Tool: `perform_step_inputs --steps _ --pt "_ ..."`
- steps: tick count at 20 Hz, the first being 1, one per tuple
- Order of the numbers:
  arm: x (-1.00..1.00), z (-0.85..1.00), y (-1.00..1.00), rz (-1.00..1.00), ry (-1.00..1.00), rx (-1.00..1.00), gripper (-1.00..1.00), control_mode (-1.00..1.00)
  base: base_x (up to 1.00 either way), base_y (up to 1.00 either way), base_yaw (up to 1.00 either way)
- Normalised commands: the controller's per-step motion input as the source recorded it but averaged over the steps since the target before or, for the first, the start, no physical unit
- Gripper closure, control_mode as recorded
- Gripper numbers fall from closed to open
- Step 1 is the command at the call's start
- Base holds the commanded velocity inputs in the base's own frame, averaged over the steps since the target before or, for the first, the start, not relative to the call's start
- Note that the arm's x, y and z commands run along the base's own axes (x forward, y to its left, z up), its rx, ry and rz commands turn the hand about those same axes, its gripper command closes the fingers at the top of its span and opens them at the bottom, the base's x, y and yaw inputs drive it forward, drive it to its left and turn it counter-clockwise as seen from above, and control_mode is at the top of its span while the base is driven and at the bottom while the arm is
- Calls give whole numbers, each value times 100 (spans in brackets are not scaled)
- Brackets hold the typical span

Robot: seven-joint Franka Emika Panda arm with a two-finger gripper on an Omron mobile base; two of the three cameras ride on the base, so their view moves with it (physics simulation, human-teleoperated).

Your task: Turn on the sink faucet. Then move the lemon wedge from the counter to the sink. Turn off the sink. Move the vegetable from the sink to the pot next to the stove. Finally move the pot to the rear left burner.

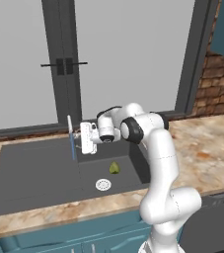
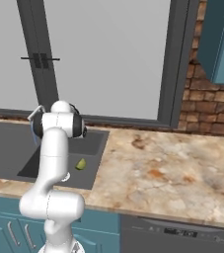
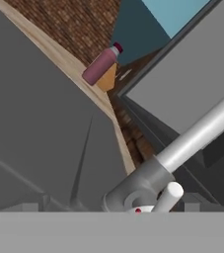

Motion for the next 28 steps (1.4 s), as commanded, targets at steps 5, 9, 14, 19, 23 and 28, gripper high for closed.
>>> perform_step_inputs --steps 5,9,14,19,23,28 --pt "-19 25 75 1 0 -4 -100 -100 0 0 0" --pt "-25 23 74 0 0 -5 -100 -100 0 0 0" --pt "-26 18 75 0 0 -6 -100 -100 0 0 0" --pt "-35 20 71 0 -2 -6 -100 -100 0 0 0" --pt "-37 18 71 0 -3 -7 -100 -100 0 0 0" --pt "-25 13 53 0 -3 -6 -100 -100 0 0 0"
